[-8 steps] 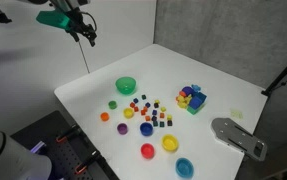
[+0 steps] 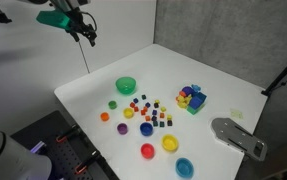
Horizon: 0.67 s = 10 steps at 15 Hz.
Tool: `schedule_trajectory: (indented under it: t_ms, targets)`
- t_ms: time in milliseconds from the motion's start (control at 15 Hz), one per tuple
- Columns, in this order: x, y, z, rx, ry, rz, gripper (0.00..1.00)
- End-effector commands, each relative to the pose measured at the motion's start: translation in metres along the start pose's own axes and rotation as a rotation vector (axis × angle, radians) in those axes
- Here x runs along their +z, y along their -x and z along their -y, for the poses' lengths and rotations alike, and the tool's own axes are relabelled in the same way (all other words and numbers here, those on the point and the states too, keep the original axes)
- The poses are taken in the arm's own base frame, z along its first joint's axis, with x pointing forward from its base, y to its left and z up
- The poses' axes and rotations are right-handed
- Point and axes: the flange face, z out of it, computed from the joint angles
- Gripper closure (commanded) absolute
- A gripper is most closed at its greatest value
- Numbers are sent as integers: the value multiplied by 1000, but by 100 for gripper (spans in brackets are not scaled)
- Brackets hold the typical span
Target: Put the light blue bowl inside the yellow bowl
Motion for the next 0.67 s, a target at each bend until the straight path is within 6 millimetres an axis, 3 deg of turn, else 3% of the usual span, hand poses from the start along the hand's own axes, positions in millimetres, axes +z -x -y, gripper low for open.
schedule_trajectory:
  t_ms: [0, 333, 600]
  targets:
    - [4, -12, -12, 39, 39, 20, 0]
    - [18, -25, -58, 137, 105, 56, 0]
    - [34, -26, -114, 242, 143, 103, 0]
